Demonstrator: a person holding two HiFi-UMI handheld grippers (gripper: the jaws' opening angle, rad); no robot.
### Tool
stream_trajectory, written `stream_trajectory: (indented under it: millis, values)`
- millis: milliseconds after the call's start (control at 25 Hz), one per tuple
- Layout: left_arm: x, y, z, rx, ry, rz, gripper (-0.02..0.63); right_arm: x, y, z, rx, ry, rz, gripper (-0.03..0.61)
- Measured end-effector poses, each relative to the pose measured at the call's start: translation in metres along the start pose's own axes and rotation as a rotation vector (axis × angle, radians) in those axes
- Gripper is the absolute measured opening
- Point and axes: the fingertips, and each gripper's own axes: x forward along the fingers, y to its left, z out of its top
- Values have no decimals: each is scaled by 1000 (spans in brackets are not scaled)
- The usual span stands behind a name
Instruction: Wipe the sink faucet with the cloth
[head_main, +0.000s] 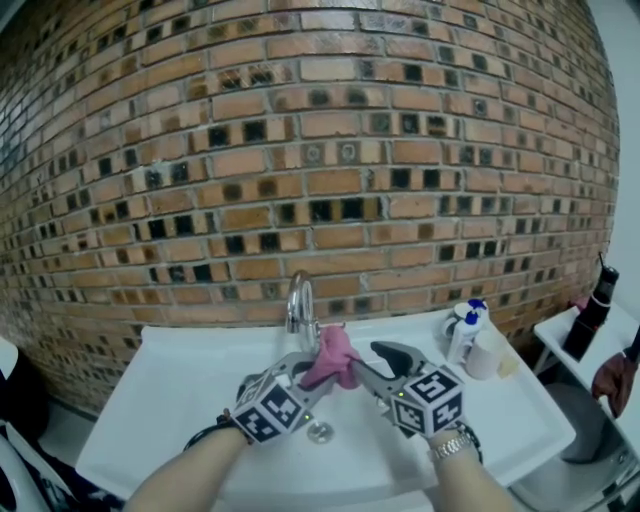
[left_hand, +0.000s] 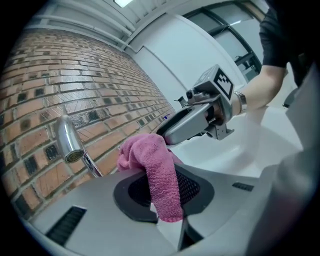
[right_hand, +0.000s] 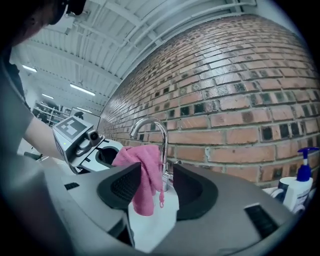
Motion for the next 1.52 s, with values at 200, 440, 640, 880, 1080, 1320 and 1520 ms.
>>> stream_trajectory:
  millis: [200,440,640,880,1080,1320,1520]
  values:
    - [-11,-8,-4,5,2,-11,72,1,5,-5,13,3,32,210]
    - [-8,-19,-9,36,13,-33,73,-6,-1,-3,46,-21,29,210]
    - [5,-22,-10,45,24,-48,73,-14,-17,1,107,-75,-7,210]
    - [24,-22,-7,39,25,-51,72,-17,-22,4,119,-89,-35,210]
    - [41,-22,-5,14,25,-44,72,-19,-24,6,119,-99,-58,210]
    - [58,-12,-7,-71,25,-11,73,-17,-22,6,114,-92,-56,210]
    - [71,1,-17,-156,61,42,72,-16,-20,8,117,-95,-56,210]
